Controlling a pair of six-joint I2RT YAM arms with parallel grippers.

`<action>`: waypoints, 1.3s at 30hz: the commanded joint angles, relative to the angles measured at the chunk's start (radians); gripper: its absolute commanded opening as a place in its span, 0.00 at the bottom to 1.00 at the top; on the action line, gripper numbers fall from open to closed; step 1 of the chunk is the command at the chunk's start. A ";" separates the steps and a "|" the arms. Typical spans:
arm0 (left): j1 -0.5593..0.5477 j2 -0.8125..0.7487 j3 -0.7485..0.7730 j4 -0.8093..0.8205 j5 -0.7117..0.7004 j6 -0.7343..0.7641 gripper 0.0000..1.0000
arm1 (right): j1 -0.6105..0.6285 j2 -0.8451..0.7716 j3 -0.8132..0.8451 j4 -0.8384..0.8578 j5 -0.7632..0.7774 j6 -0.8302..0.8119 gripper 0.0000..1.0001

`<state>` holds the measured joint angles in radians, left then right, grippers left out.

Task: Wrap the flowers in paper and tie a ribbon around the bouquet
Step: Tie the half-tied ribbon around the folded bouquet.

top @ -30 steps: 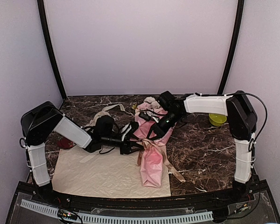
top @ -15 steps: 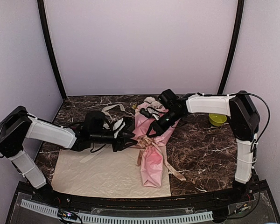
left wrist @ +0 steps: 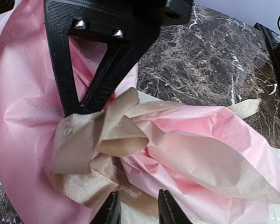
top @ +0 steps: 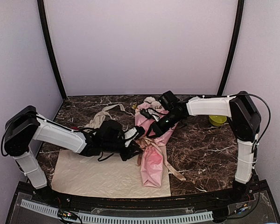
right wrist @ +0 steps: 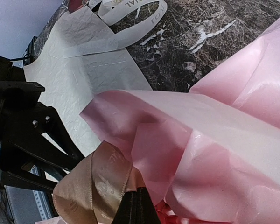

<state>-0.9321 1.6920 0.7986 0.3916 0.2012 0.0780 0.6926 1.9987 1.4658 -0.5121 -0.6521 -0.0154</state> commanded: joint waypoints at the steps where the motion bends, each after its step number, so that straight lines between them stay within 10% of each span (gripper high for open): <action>1: -0.019 0.048 0.109 -0.081 -0.094 0.015 0.30 | 0.011 -0.045 -0.021 0.041 0.010 0.015 0.00; 39: -0.040 0.091 0.149 -0.004 -0.169 0.015 0.43 | 0.030 -0.015 0.004 0.008 0.003 -0.008 0.00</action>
<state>-0.9691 1.8156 0.9485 0.3695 0.0288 0.1146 0.7128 1.9926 1.4574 -0.5018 -0.6498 -0.0101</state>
